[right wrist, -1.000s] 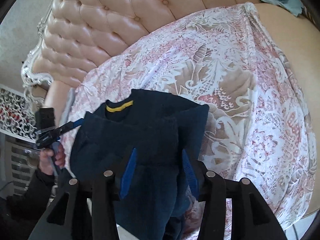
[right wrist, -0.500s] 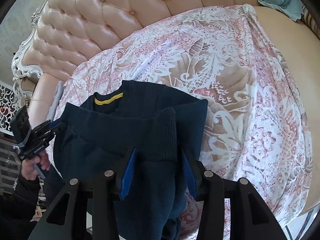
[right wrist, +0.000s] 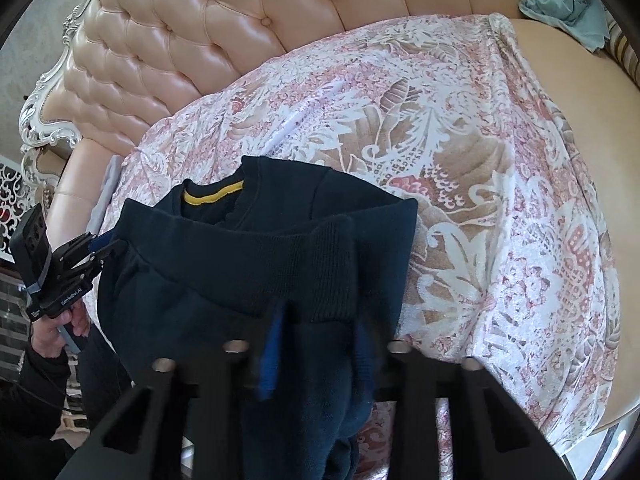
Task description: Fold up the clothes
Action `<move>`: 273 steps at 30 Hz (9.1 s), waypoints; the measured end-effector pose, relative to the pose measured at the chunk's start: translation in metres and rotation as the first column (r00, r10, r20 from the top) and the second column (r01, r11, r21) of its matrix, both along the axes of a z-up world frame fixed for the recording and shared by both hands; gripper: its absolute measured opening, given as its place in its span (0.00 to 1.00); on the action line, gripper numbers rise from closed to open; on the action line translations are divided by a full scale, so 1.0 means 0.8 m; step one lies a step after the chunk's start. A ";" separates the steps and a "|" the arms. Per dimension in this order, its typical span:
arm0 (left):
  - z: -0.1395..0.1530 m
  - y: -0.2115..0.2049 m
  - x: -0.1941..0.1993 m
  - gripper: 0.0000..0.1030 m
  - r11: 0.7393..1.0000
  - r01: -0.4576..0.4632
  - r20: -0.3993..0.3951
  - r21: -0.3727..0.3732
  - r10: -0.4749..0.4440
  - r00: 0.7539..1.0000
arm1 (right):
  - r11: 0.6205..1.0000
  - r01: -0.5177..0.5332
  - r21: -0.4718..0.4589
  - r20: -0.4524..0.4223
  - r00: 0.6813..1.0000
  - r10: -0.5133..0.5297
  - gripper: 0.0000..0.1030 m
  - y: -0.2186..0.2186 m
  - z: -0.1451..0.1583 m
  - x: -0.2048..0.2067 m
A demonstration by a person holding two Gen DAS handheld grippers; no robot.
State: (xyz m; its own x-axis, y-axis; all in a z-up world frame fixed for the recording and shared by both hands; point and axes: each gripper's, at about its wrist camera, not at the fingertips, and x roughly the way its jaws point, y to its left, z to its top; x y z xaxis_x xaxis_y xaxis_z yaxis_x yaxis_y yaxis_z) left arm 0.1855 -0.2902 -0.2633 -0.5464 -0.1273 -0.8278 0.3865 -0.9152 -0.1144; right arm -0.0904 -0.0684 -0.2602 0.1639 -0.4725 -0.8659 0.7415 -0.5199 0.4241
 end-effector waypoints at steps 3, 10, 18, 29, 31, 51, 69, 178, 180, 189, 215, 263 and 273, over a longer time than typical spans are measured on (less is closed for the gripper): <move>0.002 0.000 0.001 0.28 1.000 0.002 -0.002 0.001 -0.002 1.000 | 1.000 -0.005 -0.001 -0.019 1.000 0.005 0.19 0.001 0.008 0.004; 0.024 -0.009 0.006 0.23 0.998 -0.010 -0.055 0.055 0.013 0.998 | 0.999 0.005 -0.046 -0.028 1.000 -0.006 0.19 0.007 0.040 0.009; 0.034 -0.048 -0.016 0.23 0.992 -0.071 -0.082 0.103 0.080 0.993 | 0.998 0.008 -0.065 -0.082 0.997 -0.013 0.19 -0.029 0.064 -0.014; -0.029 -0.065 -0.002 0.23 0.953 -0.212 -0.002 0.217 0.218 0.976 | 1.000 -0.002 0.002 -0.113 0.994 0.002 0.19 -0.071 0.009 -0.028; -0.042 -0.069 0.006 0.30 0.925 -0.228 0.012 0.304 0.236 0.972 | 0.999 -0.005 0.035 -0.110 0.994 0.009 0.19 -0.068 -0.006 -0.024; -0.030 -0.093 -0.007 0.17 0.868 -0.098 -0.070 0.487 0.151 0.986 | 0.998 -0.068 -0.010 -0.135 0.989 0.066 0.15 -0.057 0.013 0.004; -0.037 -0.106 0.026 0.48 0.863 -0.302 -0.098 0.405 0.370 0.924 | 0.999 -0.037 0.002 -0.158 0.987 0.037 0.21 -0.101 -0.003 -0.012; -0.050 0.113 -0.403 0.59 0.468 0.846 -0.043 0.255 -0.868 0.494 | 0.987 0.151 -0.052 0.152 0.978 -0.141 0.08 0.118 -0.045 0.089; -0.042 0.093 -0.405 0.59 0.567 0.795 -0.047 0.214 -0.807 0.588 | 0.986 0.157 -0.050 0.149 0.978 -0.148 0.09 0.119 -0.038 0.092; 0.068 0.047 -0.298 0.59 0.870 0.437 -0.164 0.228 -0.408 0.898 | 0.979 0.197 -0.044 0.015 0.980 -0.196 0.52 0.146 0.038 0.101; 0.010 0.112 -0.032 0.58 0.959 -0.098 -0.166 0.266 0.146 0.975 | 0.971 0.224 0.080 -0.395 0.902 -0.175 0.61 -0.010 -0.022 0.128; -0.084 0.041 0.215 0.82 0.827 -0.263 -0.355 0.497 0.470 0.808 | 0.619 -0.766 0.175 0.037 0.633 0.773 0.38 -0.354 -0.024 0.213; -0.101 0.040 0.202 0.26 0.802 -0.173 -0.309 0.572 0.406 0.860 | 0.675 -0.738 0.005 0.050 0.674 0.737 0.17 -0.352 0.012 0.204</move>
